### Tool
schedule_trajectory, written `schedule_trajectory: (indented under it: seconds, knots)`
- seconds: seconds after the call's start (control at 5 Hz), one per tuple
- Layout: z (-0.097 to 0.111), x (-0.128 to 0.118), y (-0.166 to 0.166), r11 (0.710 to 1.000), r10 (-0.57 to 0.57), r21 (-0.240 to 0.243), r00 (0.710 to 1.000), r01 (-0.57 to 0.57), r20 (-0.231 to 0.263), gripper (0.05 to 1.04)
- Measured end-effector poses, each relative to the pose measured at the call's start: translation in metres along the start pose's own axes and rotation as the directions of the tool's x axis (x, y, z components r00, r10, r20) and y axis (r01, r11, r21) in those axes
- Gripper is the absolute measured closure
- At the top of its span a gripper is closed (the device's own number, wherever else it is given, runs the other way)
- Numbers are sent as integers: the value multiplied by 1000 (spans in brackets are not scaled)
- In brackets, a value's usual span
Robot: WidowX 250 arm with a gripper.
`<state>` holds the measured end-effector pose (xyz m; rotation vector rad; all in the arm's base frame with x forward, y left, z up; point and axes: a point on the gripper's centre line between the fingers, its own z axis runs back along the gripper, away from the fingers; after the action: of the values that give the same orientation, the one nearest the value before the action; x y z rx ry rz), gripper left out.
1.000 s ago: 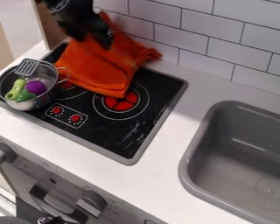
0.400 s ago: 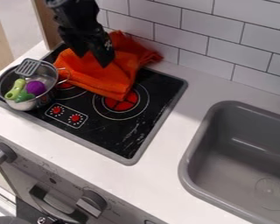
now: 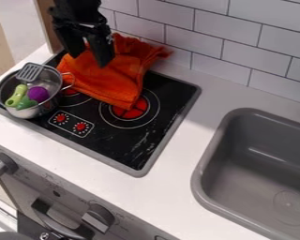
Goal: Move the orange cloth to the upper mid of the stove
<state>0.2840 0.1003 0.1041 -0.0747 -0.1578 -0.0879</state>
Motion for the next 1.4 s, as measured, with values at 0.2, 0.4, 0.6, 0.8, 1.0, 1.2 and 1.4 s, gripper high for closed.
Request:
schedule_trajectory:
  seconds: [0.2, 0.4, 0.6, 0.8, 1.0, 1.2, 1.4]
  knots:
    - [7, 2, 2, 998, 36, 51, 997, -33, -61, 83]
    - [16, 7, 6, 999, 42, 20, 999, -41, -28, 83]
    - [38, 17, 17, 998, 59, -19, 998, -59, 28, 83]
    - [61, 24, 25, 997, 67, -33, 996, -65, 61, 83]
    - [73, 27, 29, 998, 57, -14, 996, -56, 62, 83]
    - [75, 31, 32, 998, 70, -14, 996, -69, 56, 83]
    - [74, 31, 33, 997, 70, -14, 996, -69, 55, 83]
